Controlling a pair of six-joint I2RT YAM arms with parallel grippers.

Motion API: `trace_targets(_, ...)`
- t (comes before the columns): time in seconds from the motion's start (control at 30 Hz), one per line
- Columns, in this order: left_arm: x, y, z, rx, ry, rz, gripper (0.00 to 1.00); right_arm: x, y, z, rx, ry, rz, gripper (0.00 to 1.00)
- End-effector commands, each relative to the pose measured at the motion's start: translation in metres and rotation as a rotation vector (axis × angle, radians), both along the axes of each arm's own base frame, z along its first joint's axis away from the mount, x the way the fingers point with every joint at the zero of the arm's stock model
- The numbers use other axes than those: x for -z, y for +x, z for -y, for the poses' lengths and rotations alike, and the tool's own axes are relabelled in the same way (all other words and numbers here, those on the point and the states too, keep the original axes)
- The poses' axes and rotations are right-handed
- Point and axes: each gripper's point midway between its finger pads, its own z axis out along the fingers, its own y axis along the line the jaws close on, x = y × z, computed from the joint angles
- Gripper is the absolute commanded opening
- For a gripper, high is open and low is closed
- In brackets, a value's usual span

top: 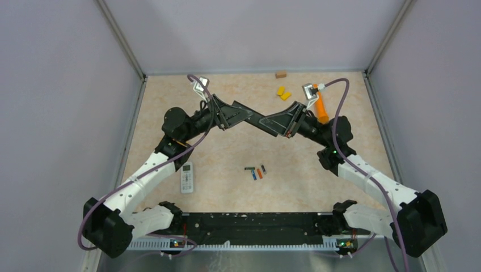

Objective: Load the batteries into the remote control
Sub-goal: Remove the battery cover from the remote control.

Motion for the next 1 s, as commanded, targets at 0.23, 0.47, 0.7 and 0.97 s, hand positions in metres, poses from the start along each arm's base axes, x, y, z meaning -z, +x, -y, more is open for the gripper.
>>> trace_targets(0.23,-0.072,-0.001,-0.042,-0.096,-0.213,0.165,0.0,0.009,0.034,0.006,0.063,0.014,-0.08,0.34)
trace_targets(0.47,-0.037,0.024,-0.034,-0.148,-0.123,0.136,0.0,0.031,0.06,0.003,0.146,-0.063,-0.216,0.72)
trace_targets(0.7,-0.019,0.038,-0.033,-0.204,-0.051,0.146,0.0,0.028,0.052,0.008,0.14,-0.047,-0.242,0.78)
trace_targets(0.97,-0.011,0.042,-0.035,-0.232,-0.007,0.152,0.0,0.046,0.046,0.01,0.138,-0.107,-0.36,0.46)
